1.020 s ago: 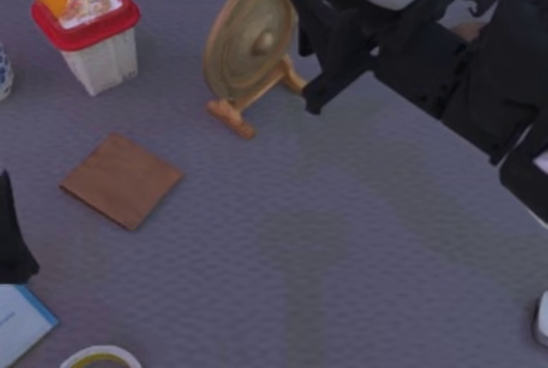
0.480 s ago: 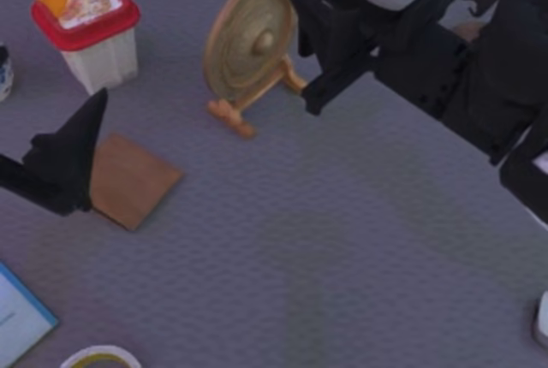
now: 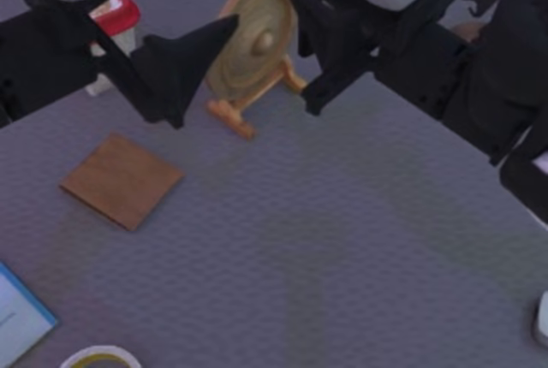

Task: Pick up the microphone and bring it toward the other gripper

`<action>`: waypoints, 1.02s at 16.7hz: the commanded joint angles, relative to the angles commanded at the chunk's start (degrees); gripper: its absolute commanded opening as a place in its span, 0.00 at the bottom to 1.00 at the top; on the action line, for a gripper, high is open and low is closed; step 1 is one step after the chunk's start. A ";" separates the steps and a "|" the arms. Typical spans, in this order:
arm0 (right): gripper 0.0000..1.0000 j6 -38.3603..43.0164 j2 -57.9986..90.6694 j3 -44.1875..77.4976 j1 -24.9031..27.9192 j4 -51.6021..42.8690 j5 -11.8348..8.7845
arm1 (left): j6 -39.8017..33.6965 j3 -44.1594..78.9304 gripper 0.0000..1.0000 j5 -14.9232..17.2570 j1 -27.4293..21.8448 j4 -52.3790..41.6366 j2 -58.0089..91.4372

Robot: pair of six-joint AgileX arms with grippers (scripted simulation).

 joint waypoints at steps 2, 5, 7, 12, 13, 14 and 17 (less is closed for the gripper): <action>0.00 0.00 0.00 0.00 0.00 0.00 0.00 | 0.28 2.15 1.00 1.87 -1.06 0.94 3.34; 0.00 0.00 0.00 0.00 0.00 0.00 0.00 | 0.37 2.84 1.00 2.50 -1.42 1.22 4.40; 0.00 0.00 0.00 0.00 0.00 0.00 0.00 | 0.37 2.84 1.00 2.50 -1.42 1.22 4.40; 0.00 0.00 0.00 0.00 0.00 0.00 0.00 | 0.28 6.18 1.00 0.36 -3.61 2.38 8.50; 0.00 0.00 0.00 0.00 0.00 0.00 0.00 | 0.25 7.99 1.00 -0.74 -4.79 3.03 11.00; 0.00 0.00 0.00 0.00 0.00 0.00 0.00 | 0.23 9.97 1.00 -2.00 -6.07 3.74 13.79; 0.00 0.00 0.00 0.00 0.00 0.00 0.00 | 0.14 15.44 1.00 -5.71 -9.88 5.66 21.48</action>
